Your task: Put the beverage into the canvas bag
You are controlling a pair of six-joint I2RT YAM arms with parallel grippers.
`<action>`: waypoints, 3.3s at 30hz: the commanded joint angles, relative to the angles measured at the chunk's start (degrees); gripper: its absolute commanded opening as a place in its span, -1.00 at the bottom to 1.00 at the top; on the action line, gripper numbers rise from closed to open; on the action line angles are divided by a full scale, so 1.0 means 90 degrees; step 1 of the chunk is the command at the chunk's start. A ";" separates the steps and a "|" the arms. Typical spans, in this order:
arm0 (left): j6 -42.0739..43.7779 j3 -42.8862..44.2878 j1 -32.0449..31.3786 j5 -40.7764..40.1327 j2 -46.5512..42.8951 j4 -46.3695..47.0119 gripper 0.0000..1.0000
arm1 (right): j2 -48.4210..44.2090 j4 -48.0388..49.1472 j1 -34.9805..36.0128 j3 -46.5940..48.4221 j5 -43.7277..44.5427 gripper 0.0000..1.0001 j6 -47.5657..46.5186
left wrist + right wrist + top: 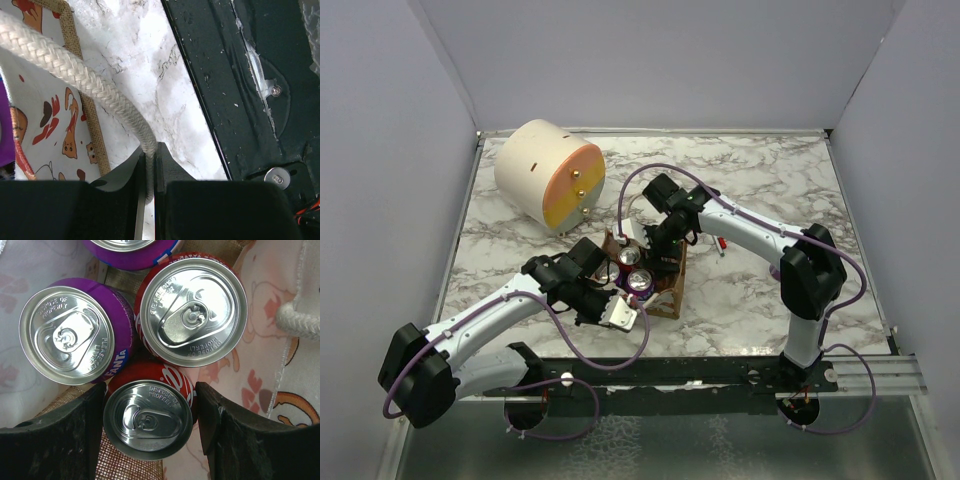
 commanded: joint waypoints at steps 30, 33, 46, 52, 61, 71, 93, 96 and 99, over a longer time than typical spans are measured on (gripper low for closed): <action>-0.0003 -0.0079 0.0007 0.0170 -0.0178 -0.0103 -0.95 | -0.0174 0.0269 0.0039 -0.0084 0.0176 0.74 0.0379; -0.0008 -0.0093 0.0006 0.0173 -0.0186 -0.0104 -0.95 | -0.0288 0.0233 0.0039 0.0020 0.0203 0.76 0.0437; 0.0001 -0.0096 0.0006 0.0163 -0.0185 -0.0105 -0.95 | -0.0849 0.0140 0.0039 0.0337 0.0356 0.80 0.0639; 0.0015 -0.0079 0.0006 0.0148 -0.0181 -0.0107 -0.95 | -0.1129 0.0158 0.0039 0.0501 0.0280 0.79 0.0931; 0.0052 0.0030 0.0006 0.0170 -0.0196 -0.0190 -0.95 | -0.1953 0.0201 -0.0292 0.0335 0.0085 0.77 0.1339; 0.0405 0.0561 -0.0004 -0.0005 -0.0277 -0.0888 -0.53 | -0.3297 0.0464 -0.2042 -0.0486 -0.0825 0.78 0.1574; -0.0263 0.2579 -0.0004 0.0284 -0.0664 -0.1947 0.50 | -0.4398 0.0851 -0.3769 -0.1469 -0.1878 0.85 0.1859; -0.0434 0.2790 -0.0004 0.0640 -0.0606 -0.1863 0.50 | -0.4437 0.0846 -0.3769 -0.1551 -0.1855 0.84 0.1843; -0.0996 0.2811 -0.0004 0.0815 -0.0491 -0.1335 0.50 | -0.4535 0.0855 -0.3764 -0.1703 -0.1670 0.84 0.1844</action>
